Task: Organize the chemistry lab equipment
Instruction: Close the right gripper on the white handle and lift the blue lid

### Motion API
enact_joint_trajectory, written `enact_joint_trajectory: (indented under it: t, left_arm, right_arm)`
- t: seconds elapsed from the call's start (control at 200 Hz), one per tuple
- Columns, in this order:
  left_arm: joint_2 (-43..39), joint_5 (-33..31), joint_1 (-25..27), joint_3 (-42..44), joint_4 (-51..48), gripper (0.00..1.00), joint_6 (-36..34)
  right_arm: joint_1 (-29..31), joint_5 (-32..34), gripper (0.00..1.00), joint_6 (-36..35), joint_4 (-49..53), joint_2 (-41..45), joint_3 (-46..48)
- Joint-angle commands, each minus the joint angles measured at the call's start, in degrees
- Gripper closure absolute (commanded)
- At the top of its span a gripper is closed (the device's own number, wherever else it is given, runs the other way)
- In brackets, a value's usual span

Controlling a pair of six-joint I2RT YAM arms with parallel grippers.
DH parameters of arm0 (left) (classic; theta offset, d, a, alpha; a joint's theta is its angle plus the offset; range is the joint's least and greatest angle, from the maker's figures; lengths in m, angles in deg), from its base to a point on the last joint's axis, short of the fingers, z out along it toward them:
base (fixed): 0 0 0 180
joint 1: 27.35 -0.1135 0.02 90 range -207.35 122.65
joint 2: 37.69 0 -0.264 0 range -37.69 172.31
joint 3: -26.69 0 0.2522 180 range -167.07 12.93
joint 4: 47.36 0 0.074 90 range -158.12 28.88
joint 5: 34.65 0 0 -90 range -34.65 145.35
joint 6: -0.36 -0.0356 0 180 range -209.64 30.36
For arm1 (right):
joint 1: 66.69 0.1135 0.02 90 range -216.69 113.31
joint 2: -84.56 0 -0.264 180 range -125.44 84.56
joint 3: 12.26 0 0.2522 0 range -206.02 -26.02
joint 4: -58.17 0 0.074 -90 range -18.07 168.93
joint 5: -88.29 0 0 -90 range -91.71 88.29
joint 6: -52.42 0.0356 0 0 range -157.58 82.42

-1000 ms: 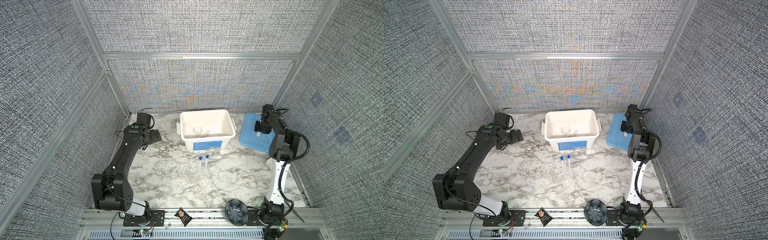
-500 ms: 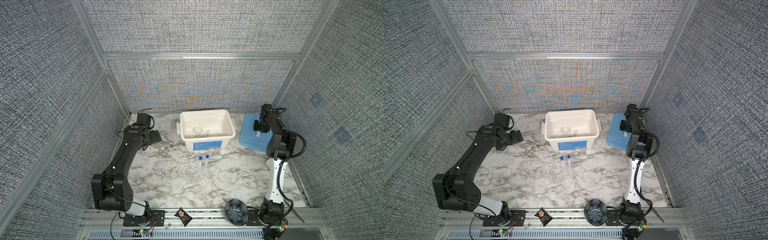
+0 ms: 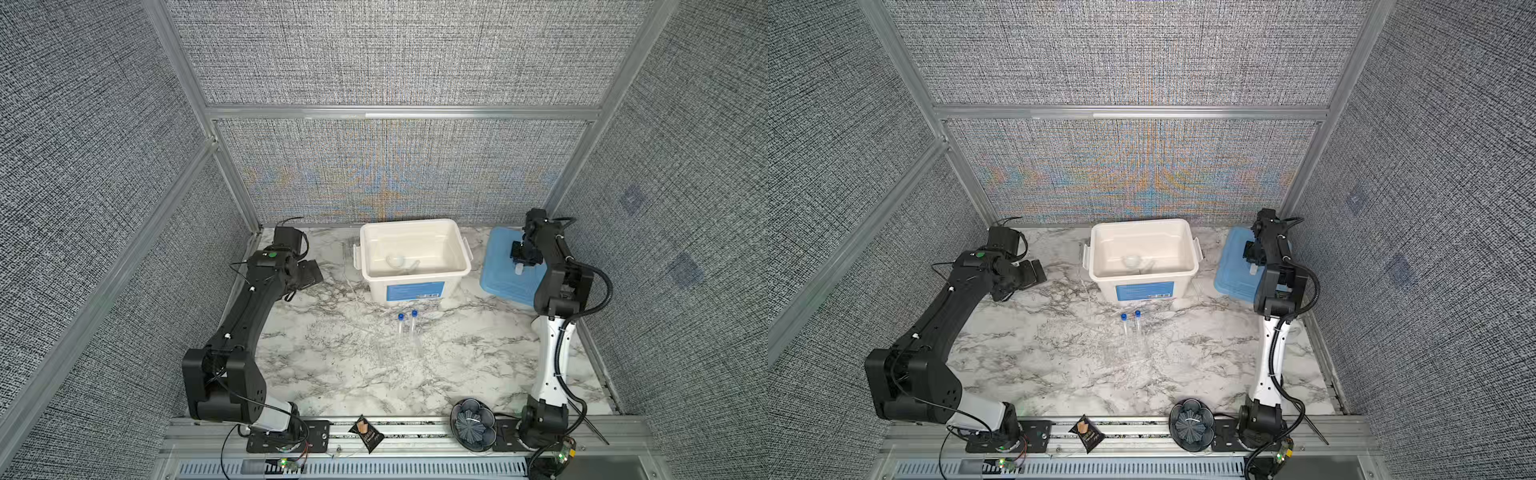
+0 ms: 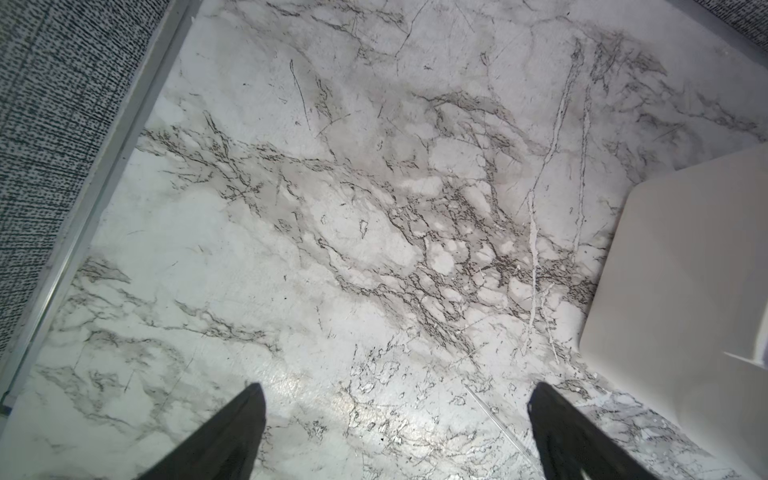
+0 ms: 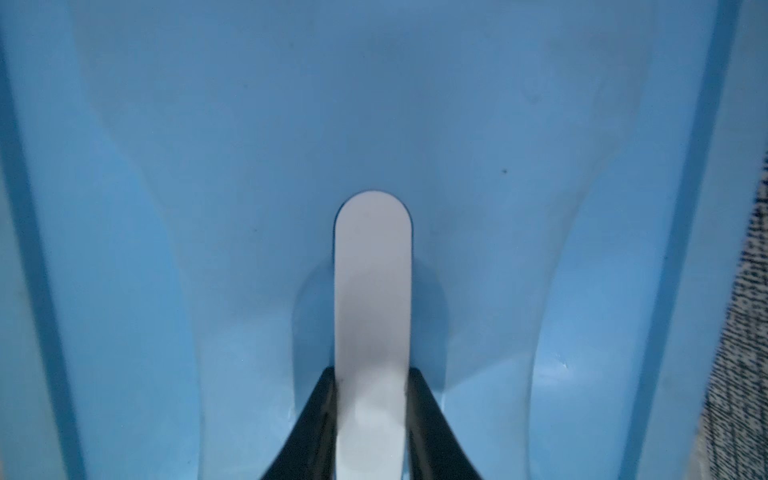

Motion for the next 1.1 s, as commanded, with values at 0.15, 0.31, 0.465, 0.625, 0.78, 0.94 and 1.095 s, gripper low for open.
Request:
enact_joint_trajectory:
  t: [0.15, 0.31, 0.465, 0.625, 0.78, 0.94, 1.095]
  left_arm:
    - [-0.6, 0.3, -0.1, -0.7, -0.2, 0.01, 1.4]
    - [0.4, 0.9, -0.1, -2.7, -0.8, 0.01, 2.2]
    - [0.3, 3.4, 0.0, -3.2, 0.7, 0.01, 3.4]
    - [0.8, 4.5, -0.1, -3.7, 1.3, 0.01, 3.7]
    - [0.8, 5.2, -0.1, -3.8, 1.2, 0.01, 3.7]
    - [0.2, 5.4, -0.1, -3.4, 1.1, 0.01, 3.5]
    - [-0.2, 5.4, 0.0, -3.3, 1.0, 0.01, 3.3]
  right_arm:
    - [-0.1, -2.1, 0.76, 0.5, 0.9, 3.6, 3.2]
    - [-0.1, -4.3, 0.76, 3.0, -1.6, 8.7, 7.9]
    - [-0.1, -4.5, 0.76, 2.8, -2.3, 12.6, 10.3]
    - [0.0, -3.7, 0.76, 2.1, -2.3, 16.2, 11.4]
    - [0.3, -3.3, 0.77, 1.7, -3.1, 19.5, 12.1]
    - [0.9, -3.6, 0.77, 3.0, -1.8, 21.6, 10.6]
    - [1.6, -4.8, 0.77, 4.0, -1.7, 24.8, 11.1]
